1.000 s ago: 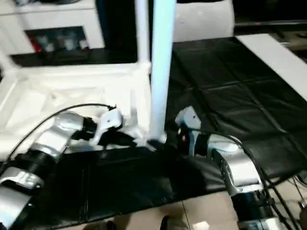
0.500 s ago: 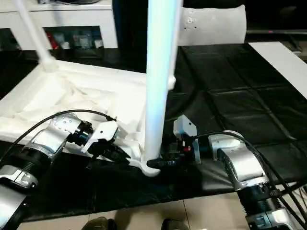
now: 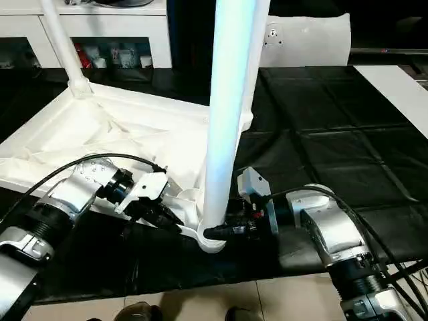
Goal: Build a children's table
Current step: Rotate leg to tighten
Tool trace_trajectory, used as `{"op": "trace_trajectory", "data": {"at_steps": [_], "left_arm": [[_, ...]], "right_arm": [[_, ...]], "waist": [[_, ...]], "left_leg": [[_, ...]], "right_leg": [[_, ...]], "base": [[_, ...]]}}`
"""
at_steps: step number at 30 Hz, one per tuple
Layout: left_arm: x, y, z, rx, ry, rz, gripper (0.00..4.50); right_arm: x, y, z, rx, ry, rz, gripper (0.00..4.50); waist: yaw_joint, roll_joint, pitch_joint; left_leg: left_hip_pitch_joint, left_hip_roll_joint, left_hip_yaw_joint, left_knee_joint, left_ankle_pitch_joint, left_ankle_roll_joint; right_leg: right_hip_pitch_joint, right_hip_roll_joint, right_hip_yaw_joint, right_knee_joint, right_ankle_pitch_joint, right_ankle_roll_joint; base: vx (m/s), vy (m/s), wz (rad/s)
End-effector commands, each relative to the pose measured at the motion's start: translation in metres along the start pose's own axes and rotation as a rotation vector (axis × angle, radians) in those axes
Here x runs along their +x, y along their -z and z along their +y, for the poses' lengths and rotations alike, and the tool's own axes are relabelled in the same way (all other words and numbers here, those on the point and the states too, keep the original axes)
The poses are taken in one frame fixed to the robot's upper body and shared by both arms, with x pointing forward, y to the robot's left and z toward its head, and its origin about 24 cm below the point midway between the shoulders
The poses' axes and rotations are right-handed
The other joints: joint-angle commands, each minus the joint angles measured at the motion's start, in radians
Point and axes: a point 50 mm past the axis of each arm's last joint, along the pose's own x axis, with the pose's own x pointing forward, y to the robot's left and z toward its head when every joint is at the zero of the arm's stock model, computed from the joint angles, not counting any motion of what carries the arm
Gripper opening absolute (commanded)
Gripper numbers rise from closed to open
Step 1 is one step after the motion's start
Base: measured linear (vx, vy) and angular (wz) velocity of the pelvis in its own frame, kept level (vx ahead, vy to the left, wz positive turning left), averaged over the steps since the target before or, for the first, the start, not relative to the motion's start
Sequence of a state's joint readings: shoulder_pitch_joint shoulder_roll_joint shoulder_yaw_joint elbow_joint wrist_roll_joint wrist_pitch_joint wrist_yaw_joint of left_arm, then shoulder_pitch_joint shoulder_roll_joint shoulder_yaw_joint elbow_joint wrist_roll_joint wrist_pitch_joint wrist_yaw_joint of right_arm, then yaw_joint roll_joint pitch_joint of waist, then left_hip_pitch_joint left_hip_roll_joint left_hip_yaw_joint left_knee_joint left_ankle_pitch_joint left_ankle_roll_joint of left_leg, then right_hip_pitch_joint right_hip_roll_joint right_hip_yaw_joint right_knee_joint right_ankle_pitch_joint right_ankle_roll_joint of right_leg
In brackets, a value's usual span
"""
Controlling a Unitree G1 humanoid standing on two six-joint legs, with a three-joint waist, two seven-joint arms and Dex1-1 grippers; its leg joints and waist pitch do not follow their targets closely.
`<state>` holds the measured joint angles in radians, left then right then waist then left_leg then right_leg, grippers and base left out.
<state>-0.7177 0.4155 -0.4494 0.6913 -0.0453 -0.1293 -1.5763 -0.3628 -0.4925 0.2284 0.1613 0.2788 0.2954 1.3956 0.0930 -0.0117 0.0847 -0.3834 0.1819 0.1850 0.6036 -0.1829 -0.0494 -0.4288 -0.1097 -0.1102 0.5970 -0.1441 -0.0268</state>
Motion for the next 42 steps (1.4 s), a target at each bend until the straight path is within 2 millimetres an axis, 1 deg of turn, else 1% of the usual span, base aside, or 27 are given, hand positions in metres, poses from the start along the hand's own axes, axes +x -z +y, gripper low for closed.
{"op": "trace_trajectory", "data": {"at_steps": [1, 3, 4, 6, 7, 8, 9, 11, 13, 15, 16, 17, 18, 20, 21, 22, 24, 25, 27, 28, 30, 31, 34, 36, 37, 39, 42], "left_arm": [[0.002, -0.009, 0.003, 0.046, 0.052, 0.008, 0.00], [0.002, -0.011, 0.004, 0.020, 0.033, -0.035, 0.00], [0.003, -0.014, 0.006, -0.006, -0.011, -0.082, 0.00], [0.005, -0.015, 0.008, -0.019, -0.057, -0.099, 0.00], [0.010, -0.016, 0.013, -0.044, -0.135, -0.108, 0.00], [0.012, -0.016, 0.014, -0.055, -0.156, -0.117, 0.00], [0.014, -0.017, 0.016, -0.075, -0.185, -0.132, 0.00], [0.019, -0.019, 0.018, -0.107, -0.225, -0.159, 0.00], [0.025, -0.023, 0.025, -0.140, -0.307, -0.180, 0.00], [0.036, -0.031, 0.036, -0.202, -0.434, -0.218, 0.00], [0.040, -0.035, 0.040, -0.224, -0.486, -0.231, 0.00], [0.040, -0.035, 0.041, -0.228, -0.495, -0.233, 0.00], [0.043, -0.039, 0.045, -0.246, -0.533, -0.241, 0.00], [0.043, -0.039, 0.045, -0.246, -0.533, -0.241, 0.00], [0.048, -0.050, 0.056, -0.280, -0.637, -0.264, 0.00], [0.049, -0.054, 0.061, -0.290, -0.674, -0.273, 0.00], [0.050, -0.061, 0.064, -0.279, -0.694, -0.271, 0.00], [0.050, -0.062, 0.065, -0.270, -0.696, -0.265, 0.00], [0.048, -0.062, 0.063, -0.244, -0.680, -0.254, 0.00], [0.048, -0.062, 0.062, -0.241, -0.676, -0.254, 0.00], [0.044, -0.058, 0.056, -0.192, -0.614, -0.257, 0.00], [0.043, -0.055, 0.054, -0.190, -0.603, -0.252, 0.00], [0.038, -0.046, 0.050, -0.185, -0.577, -0.220, 0.00], [0.033, -0.038, 0.045, -0.156, -0.531, -0.196, 0.00], [0.033, -0.037, 0.044, -0.155, -0.527, -0.195, 0.00], [0.026, -0.027, 0.035, -0.122, -0.440, -0.159, 0.00], [0.022, -0.020, 0.029, -0.093, -0.381, -0.122, 0.00]], "right_arm": [[0.003, -0.005, 0.000, -0.007, -0.032, -0.015, 2.02], [0.006, -0.004, 0.002, 0.014, -0.023, -0.034, 2.01], [0.011, -0.003, 0.002, 0.050, 0.024, -0.075, 2.00], [0.015, -0.003, 0.000, 0.075, 0.084, -0.097, 1.99], [0.022, -0.003, -0.005, 0.078, 0.191, -0.115, 1.99], [0.024, -0.003, -0.007, 0.084, 0.220, -0.121, 1.99], [0.027, -0.003, -0.009, 0.098, 0.261, -0.130, 1.99], [0.032, -0.003, -0.012, 0.126, 0.318, -0.143, 1.99], [0.041, -0.003, -0.016, 0.154, 0.396, -0.160, 1.98], [0.057, -0.005, -0.022, 0.196, 0.521, -0.179, 1.98], [0.063, -0.006, -0.024, 0.212, 0.561, -0.186, 1.98], [0.064, -0.006, -0.024, 0.215, 0.569, -0.187, 1.98], [0.068, -0.007, -0.026, 0.231, 0.604, -0.193, 1.97], [0.068, -0.007, -0.026, 0.231, 0.604, -0.193, 1.97], [0.079, -0.012, -0.033, 0.270, 0.699, -0.202, 1.97], [0.083, -0.014, -0.035, 0.281, 0.729, -0.202, 1.97], [0.085, -0.019, -0.037, 0.279, 0.728, -0.226, 1.97], [0.084, -0.020, -0.037, 0.270, 0.727, -0.231, 2.31], [0.080, -0.018, -0.037, 0.247, 0.734, -0.221, 2.69], [0.079, -0.018, -0.037, 0.243, 0.736, -0.218, 2.69], [0.069, -0.011, -0.037, 0.185, 0.743, -0.195, 2.88], [0.066, -0.011, -0.037, 0.177, 0.738, -0.204, 3.02], [0.056, -0.010, -0.035, 0.154, 0.708, -0.222, 3.23], [0.044, -0.009, -0.032, 0.114, 0.657, -0.224, 3.47], [0.043, -0.009, -0.032, 0.112, 0.654, -0.223, 3.55], [0.023, -0.008, -0.027, 0.067, 0.573, -0.206, 3.81], [0.012, -0.006, -0.025, 0.044, 0.523, -0.182, 4.07]], "waist": [[-0.001, -0.012, -0.091], [-0.002, -0.007, -0.089], [-0.003, -0.010, -0.089], [-0.003, -0.007, -0.086], [-0.008, -0.007, -0.086], [-0.013, -0.007, -0.082], [-0.014, -0.005, -0.081], [-0.024, -0.010, -0.078], [-0.043, -0.009, -0.071], [-0.061, -0.008, -0.068], [-0.069, -0.010, -0.070], [-0.071, -0.008, -0.071], [-0.079, -0.006, -0.071], [-0.083, -0.006, -0.069], [-0.086, -0.003, -0.069], [-0.089, 0.000, -0.071], [-0.091, -0.002, -0.071], [-0.088, -0.001, -0.074], [-0.087, 0.001, -0.076], [-0.087, 0.002, -0.078], [-0.082, 0.002, -0.082], [-0.082, 0.006, -0.080], [-0.080, 0.004, -0.080], [-0.078, 0.002, -0.080], [-0.073, 0.004, -0.080], [-0.070, 0.003, -0.079], [-0.063, 0.007, -0.080]], "left_leg": [[0.014, 0.051, -0.011, -0.067, -0.156, 0.064], [0.015, 0.052, -0.011, -0.068, -0.160, 0.060], [0.014, 0.052, -0.011, -0.069, -0.162, 0.058], [0.015, 0.051, -0.013, -0.071, -0.170, 0.053], [0.014, 0.051, -0.016, -0.073, -0.180, 0.040], [0.018, 0.049, -0.016, -0.074, -0.214, 0.025], [0.018, 0.047, -0.017, -0.074, -0.224, 0.016], [0.012, 0.042, -0.022, -0.077, -0.235, 0.003], [0.022, 0.040, -0.025, -0.077, -0.293, 0.003], [0.024, 0.039, -0.027, -0.076, -0.320, -0.008], [0.023, 0.035, -0.030, -0.074, -0.315, -0.011], [0.020, 0.033, -0.031, -0.074, -0.307, -0.007], [0.023, 0.034, -0.031, -0.076, -0.304, 0.007], [0.030, 0.031, -0.029, -0.073, -0.316, 0.019], [0.026, 0.029, -0.030, -0.073, -0.314, 0.025], [0.028, 0.030, -0.030, -0.072, -0.316, 0.022], [0.028, 0.029, -0.032, -0.074, -0.326, 0.021], [0.028, 0.031, -0.031, -0.074, -0.315, 0.030], [0.019, 0.033, -0.031, -0.079, -0.291, 0.045], [0.018, 0.034, -0.031, -0.079, -0.283, 0.047], [0.020, 0.037, -0.027, -0.079, -0.254, 0.059], [0.016, 0.037, -0.026, -0.079, -0.241, 0.065], [0.014, 0.035, -0.023, -0.076, -0.228, 0.078], [0.012, 0.035, -0.022, -0.076, -0.218, 0.090], [0.016, 0.037, -0.021, -0.075, -0.214, 0.096], [0.013, 0.038, -0.022, -0.077, -0.204, 0.098], [0.015, 0.046, -0.022, -0.078, -0.199, 0.095]], "right_leg": [[0.071, -0.053, 0.058, -0.065, -0.281, -0.193], [0.071, -0.053, 0.058, -0.066, -0.290, -0.191], [0.071, -0.053, 0.058, -0.067, -0.292, -0.191], [0.070, -0.052, 0.057, -0.070, -0.307, -0.186], [0.069, -0.053, 0.057, -0.069, -0.326, -0.178], [0.065, -0.053, 0.055, -0.079, -0.380, -0.166], [0.067, -0.054, 0.054, -0.080, -0.405, -0.158], [0.074, -0.055, 0.049, -0.088, -0.478, -0.120], [0.066, -0.055, 0.043, -0.108, -0.567, -0.089], [0.061, -0.054, 0.039, -0.115, -0.606, -0.079], [0.065, -0.056, 0.033, -0.117, -0.621, -0.068], [0.069, -0.056, 0.030, -0.119, -0.622, -0.063], [0.068, -0.052, 0.027, -0.126, -0.609, -0.057], [0.061, -0.051, 0.028, -0.132, -0.615, -0.060], [0.065, -0.052, 0.027, -0.130, -0.617, -0.058], [0.059, -0.049, 0.026, -0.132, -0.617, -0.059], [0.064, -0.048, 0.022, -0.133, -0.613, -0.055], [0.065, -0.050, 0.026, -0.131, -0.583, -0.060], [0.071, -0.050, 0.031, -0.123, -0.523, -0.076], [0.072, -0.050, 0.032, -0.120, -0.502, -0.083], [0.072, -0.050, 0.039, -0.109, -0.418, -0.121], [0.075, -0.050, 0.042, -0.103, -0.386, -0.139], [0.078, -0.050, 0.044, -0.098, -0.352, -0.165], [0.084, -0.050, 0.044, -0.097, -0.347, -0.165], [0.081, -0.051, 0.045, -0.099, -0.347, -0.166], [0.085, -0.050, 0.044, -0.098, -0.355, -0.163], [0.083, -0.051, 0.048, -0.093, -0.334, -0.174]], "base": [[0.000, 0.000, 0.00], [0.000, 0.000, 0.00], [0.000, 0.000, 0.00], [0.000, 0.000, 0.00], [0.000, 0.000, 0.00], [0.000, 0.000, 0.00], [0.000, 0.000, 0.00], [0.000, 0.000, 0.00], [0.000, 0.000, 0.00], [0.000, 0.000, 0.00], [0.000, 0.000, 0.00], [0.000, 0.000, 0.00], [0.000, 0.000, 0.00], [0.000, 0.000, 0.00], [0.000, 0.000, 0.00], [0.000, 0.000, 0.00], [0.000, 0.000, 0.00], [0.000, 0.000, 0.00], [0.000, 0.000, 0.00], [0.000, 0.000, 0.00], [0.000, 0.000, 0.00], [0.000, 0.000, 0.00], [0.000, 0.000, 0.00], [0.000, 0.000, 0.00], [0.000, 0.000, 0.00], [0.000, 0.000, 0.00], [0.000, 0.000, 0.00]]}}
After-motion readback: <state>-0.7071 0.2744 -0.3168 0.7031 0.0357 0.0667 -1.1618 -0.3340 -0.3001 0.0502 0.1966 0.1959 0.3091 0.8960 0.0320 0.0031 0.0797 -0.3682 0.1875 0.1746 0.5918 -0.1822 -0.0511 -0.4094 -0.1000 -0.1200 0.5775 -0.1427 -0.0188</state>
